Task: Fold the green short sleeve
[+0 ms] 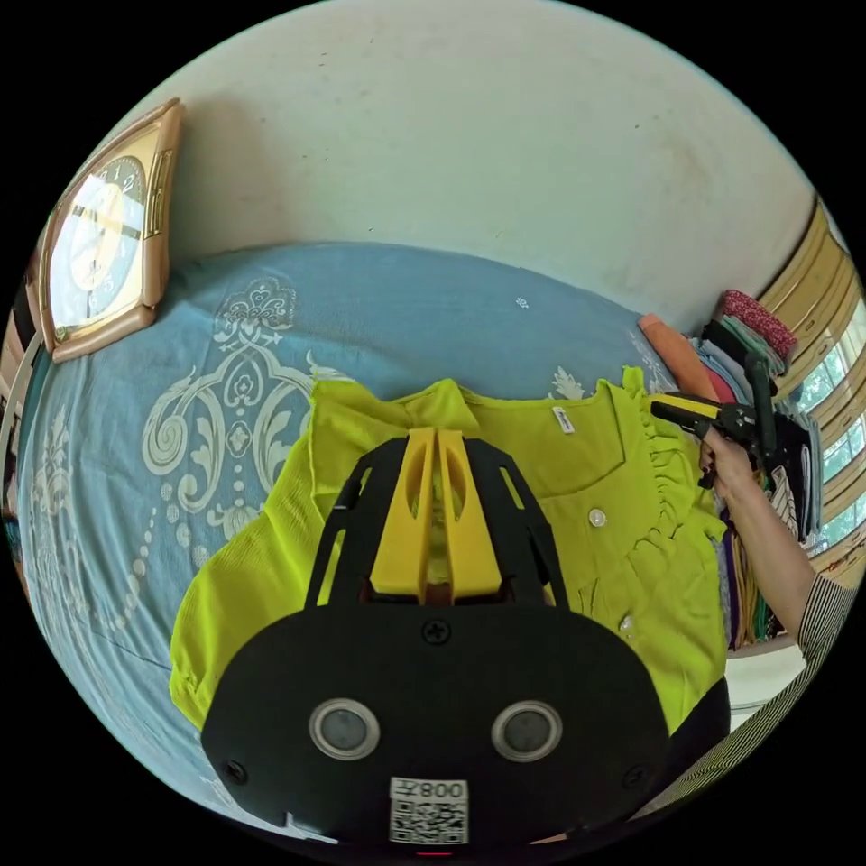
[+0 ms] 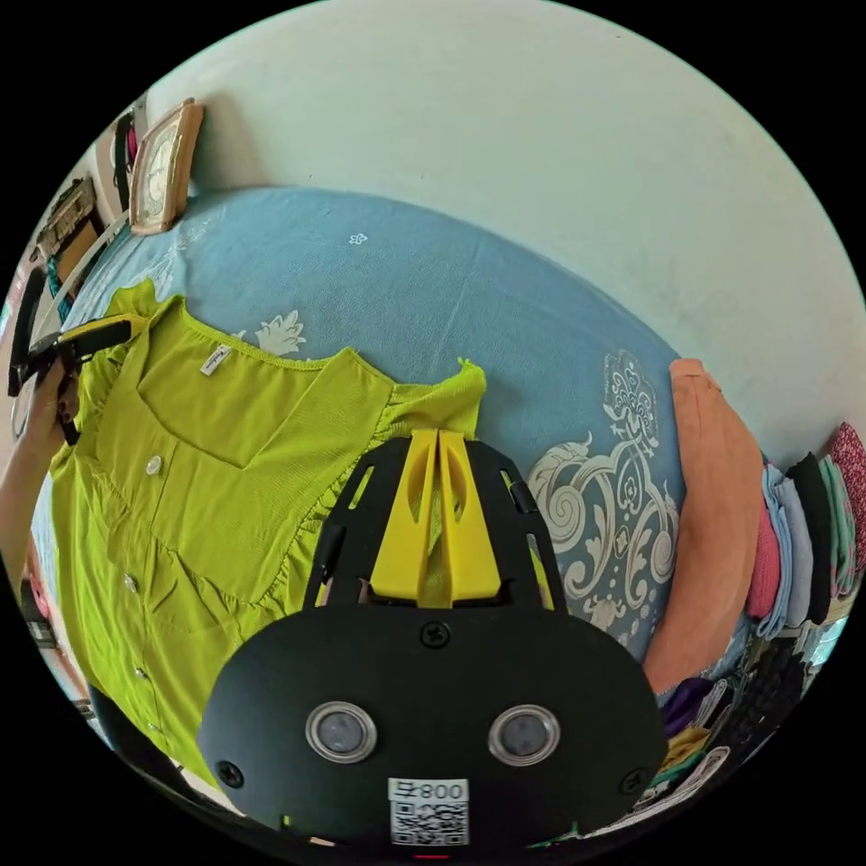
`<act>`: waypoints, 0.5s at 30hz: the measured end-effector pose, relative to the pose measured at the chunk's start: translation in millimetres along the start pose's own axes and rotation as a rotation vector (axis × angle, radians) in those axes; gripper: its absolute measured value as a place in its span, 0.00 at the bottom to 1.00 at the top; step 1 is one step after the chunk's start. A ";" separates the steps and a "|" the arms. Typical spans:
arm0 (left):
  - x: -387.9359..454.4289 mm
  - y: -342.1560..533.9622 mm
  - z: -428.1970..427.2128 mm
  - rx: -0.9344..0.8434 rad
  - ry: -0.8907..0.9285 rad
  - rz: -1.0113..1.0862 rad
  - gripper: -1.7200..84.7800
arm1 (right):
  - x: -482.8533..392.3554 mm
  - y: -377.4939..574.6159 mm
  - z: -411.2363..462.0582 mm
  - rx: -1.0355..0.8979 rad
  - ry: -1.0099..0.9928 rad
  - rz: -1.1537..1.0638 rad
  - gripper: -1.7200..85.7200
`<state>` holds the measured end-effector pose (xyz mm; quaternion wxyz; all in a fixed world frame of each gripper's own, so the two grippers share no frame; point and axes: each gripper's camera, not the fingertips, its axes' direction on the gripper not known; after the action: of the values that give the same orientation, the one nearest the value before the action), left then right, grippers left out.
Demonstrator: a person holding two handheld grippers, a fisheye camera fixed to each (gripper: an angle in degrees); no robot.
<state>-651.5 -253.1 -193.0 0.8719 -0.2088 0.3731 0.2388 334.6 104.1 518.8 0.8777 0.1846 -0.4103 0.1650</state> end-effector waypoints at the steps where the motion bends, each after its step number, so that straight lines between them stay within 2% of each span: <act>1: -4.4 11.3 -4.1 0.021 0.023 0.006 0.03 | 6.7 4.7 -11.5 0.022 -0.043 0.019 0.02; 4: -13.4 46.0 -5.2 0.022 0.074 0.036 0.03 | 14.5 27.9 -46.0 0.064 -0.188 0.011 0.02; 8: -27.8 98.3 26.2 -0.042 0.101 0.101 0.03 | 1.5 71.6 -75.2 0.063 -0.281 -0.044 0.02; 12: -57.8 123.6 55.0 -0.075 0.072 0.059 0.03 | -12.3 95.2 -39.9 -0.122 -0.235 -0.092 0.02; 15: -71.1 145.9 43.4 -0.020 0.157 0.032 0.04 | 15.8 99.5 -67.5 -0.041 -0.364 0.008 0.02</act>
<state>-754.2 -131.6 -139.3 0.8338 -0.2297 0.4413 0.2393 344.8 224.6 509.8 0.7918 0.1919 -0.5664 0.1240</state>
